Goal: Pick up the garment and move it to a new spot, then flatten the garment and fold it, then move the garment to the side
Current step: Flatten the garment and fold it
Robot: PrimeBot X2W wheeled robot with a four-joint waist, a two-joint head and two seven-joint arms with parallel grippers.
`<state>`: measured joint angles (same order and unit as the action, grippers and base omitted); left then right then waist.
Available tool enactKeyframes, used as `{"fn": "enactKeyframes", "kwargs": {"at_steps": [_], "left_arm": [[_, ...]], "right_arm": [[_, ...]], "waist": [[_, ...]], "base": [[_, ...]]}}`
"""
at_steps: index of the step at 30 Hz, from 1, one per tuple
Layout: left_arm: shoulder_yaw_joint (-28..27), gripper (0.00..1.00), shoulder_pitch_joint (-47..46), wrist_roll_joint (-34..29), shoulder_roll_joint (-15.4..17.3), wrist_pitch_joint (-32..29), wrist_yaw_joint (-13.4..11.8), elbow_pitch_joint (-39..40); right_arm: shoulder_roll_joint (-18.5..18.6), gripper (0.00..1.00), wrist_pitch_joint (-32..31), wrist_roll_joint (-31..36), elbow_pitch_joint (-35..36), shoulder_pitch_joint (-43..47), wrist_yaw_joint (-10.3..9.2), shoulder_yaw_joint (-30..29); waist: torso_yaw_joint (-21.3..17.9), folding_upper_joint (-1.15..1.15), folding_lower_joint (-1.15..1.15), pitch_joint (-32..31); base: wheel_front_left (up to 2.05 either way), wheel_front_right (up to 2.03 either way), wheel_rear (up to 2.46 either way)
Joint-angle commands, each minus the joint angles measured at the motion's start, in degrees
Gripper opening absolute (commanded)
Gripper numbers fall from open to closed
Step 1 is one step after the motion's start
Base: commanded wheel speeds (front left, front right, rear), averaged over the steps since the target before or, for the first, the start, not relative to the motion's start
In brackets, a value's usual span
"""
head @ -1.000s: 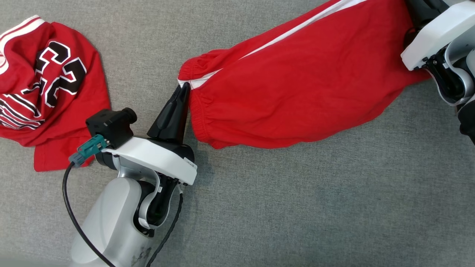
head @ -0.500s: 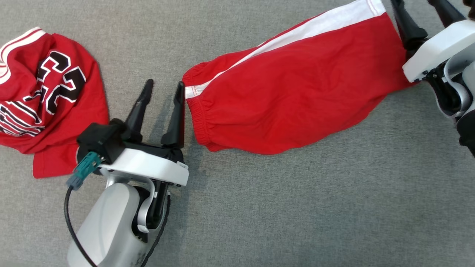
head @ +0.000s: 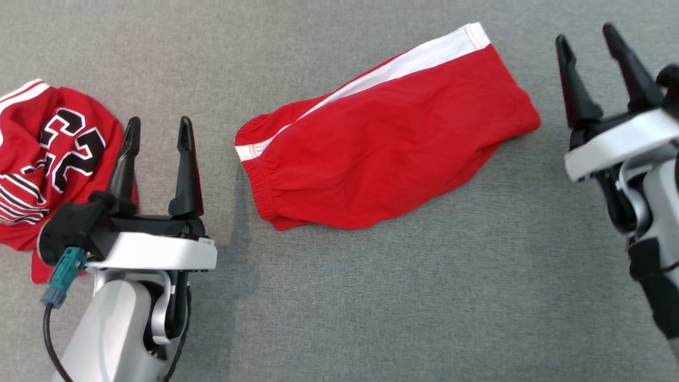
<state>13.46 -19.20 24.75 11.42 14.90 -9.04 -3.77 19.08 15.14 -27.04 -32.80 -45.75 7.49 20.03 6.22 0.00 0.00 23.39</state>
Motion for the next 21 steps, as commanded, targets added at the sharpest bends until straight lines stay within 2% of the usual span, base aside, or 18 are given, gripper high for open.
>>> {"fn": "enactKeyframes", "kwargs": {"at_steps": [1,8,21], "left_arm": [[-0.7,1.0,0.9,-0.9,0.7,0.1,0.4,0.1],[-1.0,1.0,4.5,-1.2,2.2,0.2,1.5,-1.6],[-0.3,1.0,3.7,-0.8,2.3,-0.1,1.9,-4.5]], "right_arm": [[-0.7,1.0,0.1,1.6,1.6,2.7,0.01,-1.2],[-3.6,1.0,0.1,4.8,5.6,11.3,0.01,-4.6],[-3.7,1.0,0.2,5.2,5.6,12.5,0.01,-5.3]], "waist": [[-1.2,0.0,0.0,-1.2],[-3.1,0.0,0.0,-2.9],[-3.4,0.0,0.0,-3.3]], "base": [[0.0,0.0,0.0],[0.0,0.0,0.0],[0.0,0.0,0.0]]}}
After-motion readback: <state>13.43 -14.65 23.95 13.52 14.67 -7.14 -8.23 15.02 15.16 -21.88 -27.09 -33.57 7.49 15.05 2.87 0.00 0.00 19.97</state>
